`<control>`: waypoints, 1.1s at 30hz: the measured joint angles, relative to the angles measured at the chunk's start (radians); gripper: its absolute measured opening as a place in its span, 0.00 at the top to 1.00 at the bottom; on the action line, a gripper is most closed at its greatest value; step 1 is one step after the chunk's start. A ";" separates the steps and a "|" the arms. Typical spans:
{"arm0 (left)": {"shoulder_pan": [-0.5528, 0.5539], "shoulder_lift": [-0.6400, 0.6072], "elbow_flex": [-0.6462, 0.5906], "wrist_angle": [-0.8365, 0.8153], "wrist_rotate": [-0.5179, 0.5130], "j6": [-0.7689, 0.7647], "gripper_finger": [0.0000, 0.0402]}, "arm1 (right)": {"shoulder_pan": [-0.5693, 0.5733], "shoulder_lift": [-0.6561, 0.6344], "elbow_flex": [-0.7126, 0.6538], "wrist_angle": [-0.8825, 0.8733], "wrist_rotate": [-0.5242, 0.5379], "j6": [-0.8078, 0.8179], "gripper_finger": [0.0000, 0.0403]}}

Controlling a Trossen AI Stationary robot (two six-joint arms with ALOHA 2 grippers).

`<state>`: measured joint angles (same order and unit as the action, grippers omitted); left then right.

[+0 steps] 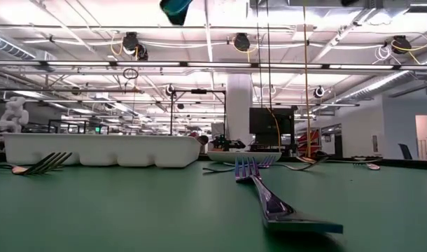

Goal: Sort silverware
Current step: Put the blue spoon into the silverware tray

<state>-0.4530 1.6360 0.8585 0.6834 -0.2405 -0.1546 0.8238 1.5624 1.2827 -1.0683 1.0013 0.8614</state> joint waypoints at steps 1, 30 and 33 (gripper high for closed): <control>0.005 0.001 -0.032 0.066 -0.001 -0.042 1.00 | 0.004 -0.003 0.000 0.040 0.035 -0.034 0.63; 0.014 0.106 -0.068 0.425 -0.138 0.009 1.00 | -0.147 0.038 0.000 0.537 0.093 -0.288 0.99; 0.013 0.106 -0.068 0.417 -0.180 0.035 1.00 | -0.166 0.056 0.000 0.594 0.096 -0.318 1.00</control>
<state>-0.4401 1.7416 0.7906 1.1009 -0.4207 -0.1194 0.6579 1.6180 1.2831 -0.4748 1.0969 0.5438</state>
